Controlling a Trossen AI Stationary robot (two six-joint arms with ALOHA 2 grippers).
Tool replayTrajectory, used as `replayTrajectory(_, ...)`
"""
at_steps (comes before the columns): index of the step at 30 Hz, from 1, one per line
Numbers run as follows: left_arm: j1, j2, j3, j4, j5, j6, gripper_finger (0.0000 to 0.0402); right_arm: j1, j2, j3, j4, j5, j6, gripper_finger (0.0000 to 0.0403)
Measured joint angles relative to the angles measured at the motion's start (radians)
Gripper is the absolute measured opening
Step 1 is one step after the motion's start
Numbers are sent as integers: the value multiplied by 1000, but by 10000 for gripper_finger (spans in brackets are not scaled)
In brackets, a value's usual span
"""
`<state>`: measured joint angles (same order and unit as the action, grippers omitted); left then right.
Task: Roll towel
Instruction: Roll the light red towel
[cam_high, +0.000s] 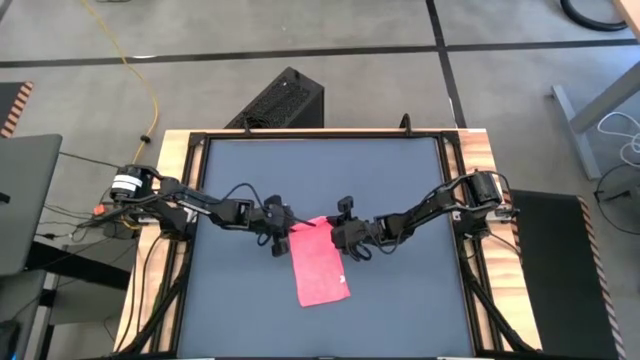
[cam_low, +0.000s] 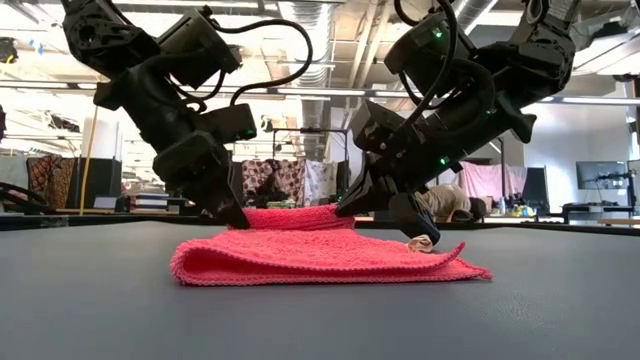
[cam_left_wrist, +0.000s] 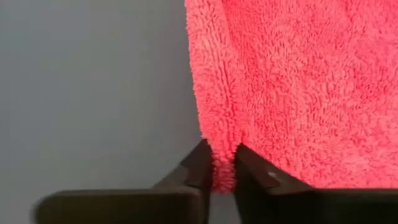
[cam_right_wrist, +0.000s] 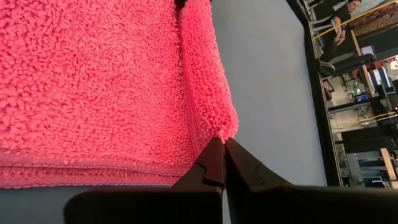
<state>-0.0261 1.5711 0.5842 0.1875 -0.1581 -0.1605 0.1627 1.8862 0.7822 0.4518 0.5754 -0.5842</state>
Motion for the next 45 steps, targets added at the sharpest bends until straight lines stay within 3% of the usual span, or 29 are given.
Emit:
replayTrajectory(7,-11,0,0,-27,-79,112,2,16,1,1,2,-1,-132,18)
replayTrajectory(16,-123,30,6,-66,-288,338,0,28,-1,3,-36,-19,-258,19)
replayTrajectory(20,-156,77,33,-74,-339,378,0,20,-2,3,-80,-101,-331,23)
replayTrajectory(25,-170,139,95,-145,-376,386,0,-6,-1,1,-92,-98,-284,31)
replayTrajectory(30,-170,175,144,-208,-388,364,0,-11,-14,20,-108,-61,-275,75)
replayTrajectory(36,-170,177,163,-216,-394,362,0,-8,-120,15,-237,-79,-124,144)
replayTrajectory(39,-170,178,166,-231,-396,366,0,-28,-211,12,-297,-176,5,173)
replayTrajectory(45,-177,179,166,-231,-410,407,0,-119,-294,-26,-241,-384,318,208)
